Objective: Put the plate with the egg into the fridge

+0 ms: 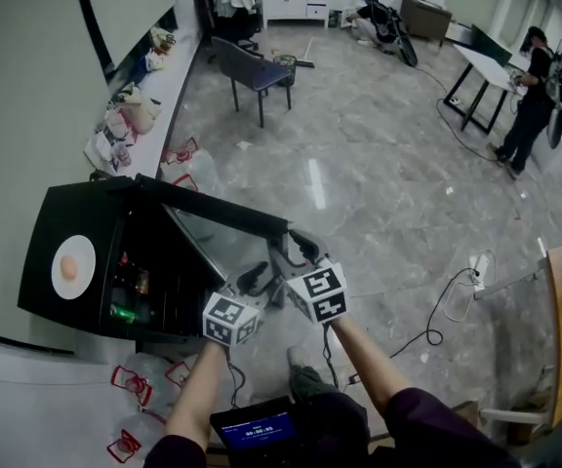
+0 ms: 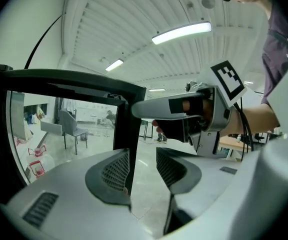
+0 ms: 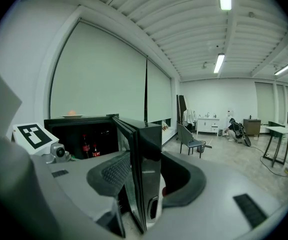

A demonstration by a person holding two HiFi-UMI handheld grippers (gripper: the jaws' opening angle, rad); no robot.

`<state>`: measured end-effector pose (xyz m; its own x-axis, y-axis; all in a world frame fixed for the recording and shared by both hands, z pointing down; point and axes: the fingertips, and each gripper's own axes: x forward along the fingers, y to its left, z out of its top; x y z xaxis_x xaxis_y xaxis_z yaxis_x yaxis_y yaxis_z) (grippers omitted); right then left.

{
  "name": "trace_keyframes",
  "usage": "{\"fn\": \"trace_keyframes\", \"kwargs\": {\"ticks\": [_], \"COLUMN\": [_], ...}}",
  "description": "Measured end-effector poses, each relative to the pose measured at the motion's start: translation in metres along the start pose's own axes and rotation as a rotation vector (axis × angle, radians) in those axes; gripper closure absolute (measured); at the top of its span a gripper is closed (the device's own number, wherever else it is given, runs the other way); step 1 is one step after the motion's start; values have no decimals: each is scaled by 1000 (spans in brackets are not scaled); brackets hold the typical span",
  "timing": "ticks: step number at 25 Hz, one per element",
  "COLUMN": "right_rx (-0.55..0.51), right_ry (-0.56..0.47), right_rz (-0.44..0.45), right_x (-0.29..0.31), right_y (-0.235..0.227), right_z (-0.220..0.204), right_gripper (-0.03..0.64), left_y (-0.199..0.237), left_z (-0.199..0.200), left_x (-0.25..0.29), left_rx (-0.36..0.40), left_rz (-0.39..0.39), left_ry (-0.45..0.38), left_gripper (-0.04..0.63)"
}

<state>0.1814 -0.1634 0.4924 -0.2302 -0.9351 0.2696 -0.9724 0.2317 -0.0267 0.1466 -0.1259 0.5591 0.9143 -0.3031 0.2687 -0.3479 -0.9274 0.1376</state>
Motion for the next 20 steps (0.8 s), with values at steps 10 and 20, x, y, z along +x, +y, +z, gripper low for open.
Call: {"fn": "trace_keyframes", "kwargs": {"ticks": [10, 20], "right_rx": [-43, -27], "right_ry": [3, 2], "right_rz": [94, 137], "right_x": [74, 140], "right_y": [-99, -142], "right_z": [25, 44], "right_gripper": [425, 425], "left_y": [50, 99], "left_z": [31, 50], "left_x": [24, 15], "left_rx": [-86, -107], "left_rz": [175, 326], "left_ry": [-43, -64], "left_gripper": [446, 446]}}
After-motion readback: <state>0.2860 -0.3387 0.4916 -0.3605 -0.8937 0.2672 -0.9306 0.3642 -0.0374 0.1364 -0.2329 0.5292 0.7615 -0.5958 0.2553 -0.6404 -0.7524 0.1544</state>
